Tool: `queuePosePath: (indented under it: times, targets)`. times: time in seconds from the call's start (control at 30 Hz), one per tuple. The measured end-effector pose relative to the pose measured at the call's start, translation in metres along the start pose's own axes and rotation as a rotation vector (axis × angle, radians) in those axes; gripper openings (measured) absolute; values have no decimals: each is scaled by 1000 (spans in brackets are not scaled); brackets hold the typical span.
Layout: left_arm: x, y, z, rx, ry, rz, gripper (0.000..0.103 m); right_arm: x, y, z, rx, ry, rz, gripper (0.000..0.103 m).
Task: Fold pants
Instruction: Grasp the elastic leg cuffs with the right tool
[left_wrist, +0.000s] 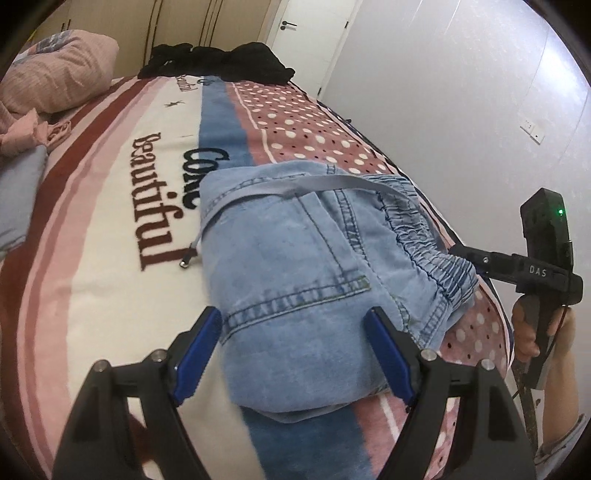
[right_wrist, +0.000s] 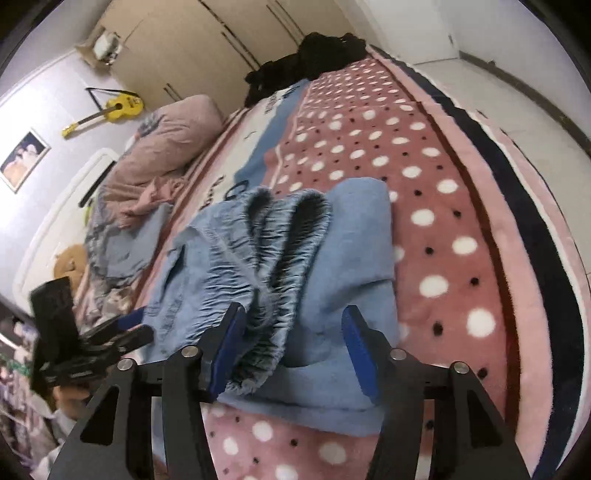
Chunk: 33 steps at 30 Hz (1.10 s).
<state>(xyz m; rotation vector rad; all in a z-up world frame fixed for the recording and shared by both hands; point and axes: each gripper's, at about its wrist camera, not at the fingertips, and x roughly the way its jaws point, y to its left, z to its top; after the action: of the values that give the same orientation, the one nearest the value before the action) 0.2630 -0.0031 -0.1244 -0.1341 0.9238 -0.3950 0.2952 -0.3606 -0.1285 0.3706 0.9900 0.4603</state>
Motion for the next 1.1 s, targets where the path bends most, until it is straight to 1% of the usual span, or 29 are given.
queuePosePath:
  times: [0.07,0.17,0.23,0.27,0.33,0.37,0.5,0.57,0.63,0.67,0.7,0.73,0.77,0.8,0.87,0.9,0.93,1.03,1.1]
  targets:
    - [-1,0,-1,2,0,11,77,5,-2,0,24,1,39,51]
    - [-4,2,-1,-3,-6,15,77,3,-5,1,60,-19,90,50]
    - [-5,4,0,-15,-9,12,77,0,-7,0,96,-11,131,50]
    - [-6,5,0,-20,-10,10,77,0,-9,-1,127,-3,162,50]
    - [-5,7,1,-25,-8,9,77,-1,-13,-7,189,32,258,50]
    - [-4,7,1,-26,-7,9,77,-1,-12,-10,198,50,279,50]
    - [-1,7,1,-29,-2,6,77,2,1,-18,160,73,259,50]
    - [-3,7,0,-28,-6,2,77,6,-1,-18,195,77,279,50]
    - [-7,7,0,-21,-13,2,77,4,-8,-17,244,62,298,51]
    - [-8,7,0,-19,-17,3,77,2,-12,-17,260,48,308,55]
    - [-9,9,1,-19,-21,2,77,-1,-14,-18,270,34,316,65]
    - [-10,10,1,-21,-24,0,77,-3,-14,-20,272,29,323,70]
    - [-10,11,1,-24,-27,-2,77,-4,-13,-20,269,30,343,81]
    - [-10,12,1,-27,-27,-3,77,-6,-11,-21,266,25,366,88]
    - [-9,13,1,-32,-26,-7,77,-10,-8,-23,260,7,371,90]
    - [-9,13,1,-33,-26,-9,77,-11,-5,-23,254,6,365,94]
    - [-9,13,2,-35,-27,-11,77,-8,-1,-22,246,14,351,95]
    - [-11,14,2,-38,-32,-20,77,6,11,-18,215,31,289,95]
    - [-12,13,1,-36,-33,-21,77,17,16,-14,212,32,280,93]
